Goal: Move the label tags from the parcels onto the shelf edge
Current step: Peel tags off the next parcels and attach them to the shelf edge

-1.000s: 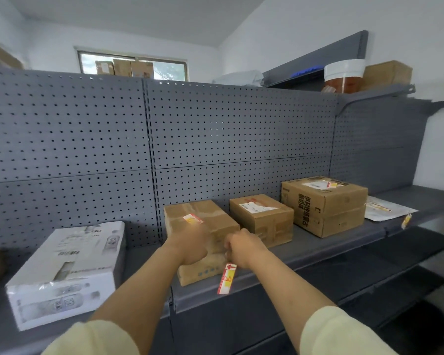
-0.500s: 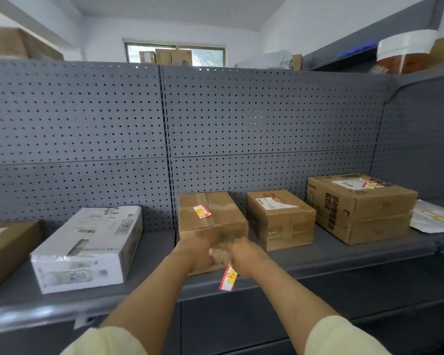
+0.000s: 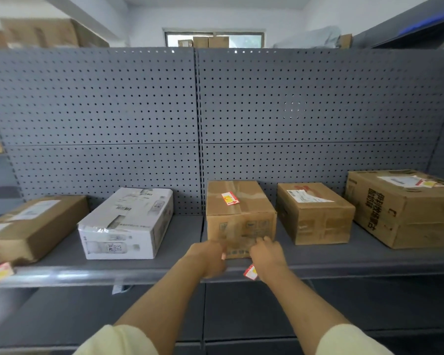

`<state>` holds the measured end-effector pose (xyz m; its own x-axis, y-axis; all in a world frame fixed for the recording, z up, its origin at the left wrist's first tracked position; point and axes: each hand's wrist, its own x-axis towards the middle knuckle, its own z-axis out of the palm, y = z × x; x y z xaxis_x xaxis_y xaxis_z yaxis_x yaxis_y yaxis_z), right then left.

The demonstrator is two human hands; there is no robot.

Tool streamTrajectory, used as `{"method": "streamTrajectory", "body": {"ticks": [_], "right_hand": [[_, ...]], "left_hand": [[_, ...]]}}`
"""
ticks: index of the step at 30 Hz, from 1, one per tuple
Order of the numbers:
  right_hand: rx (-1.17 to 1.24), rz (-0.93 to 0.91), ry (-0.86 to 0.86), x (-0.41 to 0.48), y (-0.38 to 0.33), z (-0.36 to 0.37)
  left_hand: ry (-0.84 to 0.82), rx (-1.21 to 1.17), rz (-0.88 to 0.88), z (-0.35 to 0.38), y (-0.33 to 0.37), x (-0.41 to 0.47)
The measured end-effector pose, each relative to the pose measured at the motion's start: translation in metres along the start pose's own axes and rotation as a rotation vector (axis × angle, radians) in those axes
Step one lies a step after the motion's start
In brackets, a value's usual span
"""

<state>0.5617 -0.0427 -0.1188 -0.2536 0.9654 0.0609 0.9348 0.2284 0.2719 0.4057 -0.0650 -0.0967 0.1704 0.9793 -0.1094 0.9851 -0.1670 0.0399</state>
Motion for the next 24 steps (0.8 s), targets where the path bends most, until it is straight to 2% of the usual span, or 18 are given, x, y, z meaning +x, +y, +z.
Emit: {"method": "streamTrajectory", "body": {"ticks": [5, 8, 14, 24], "right_hand": [[-0.026, -0.015, -0.020, -0.005, -0.008, -0.003], [-0.016, -0.032, 0.051, -0.006, -0.009, -0.013], [0.188, -0.014, 0.169, -0.012, -0.028, -0.047], [0.444, -0.162, 0.118, -0.002, -0.117, -0.073]], "left_hand": [[-0.012, 0.012, -0.037, 0.002, -0.014, -0.011], [-0.003, -0.002, -0.060, 0.003, -0.019, -0.019], [0.013, -0.013, -0.102, 0.003, -0.037, -0.044], [0.027, -0.062, -0.252, -0.002, -0.122, -0.094]]}}
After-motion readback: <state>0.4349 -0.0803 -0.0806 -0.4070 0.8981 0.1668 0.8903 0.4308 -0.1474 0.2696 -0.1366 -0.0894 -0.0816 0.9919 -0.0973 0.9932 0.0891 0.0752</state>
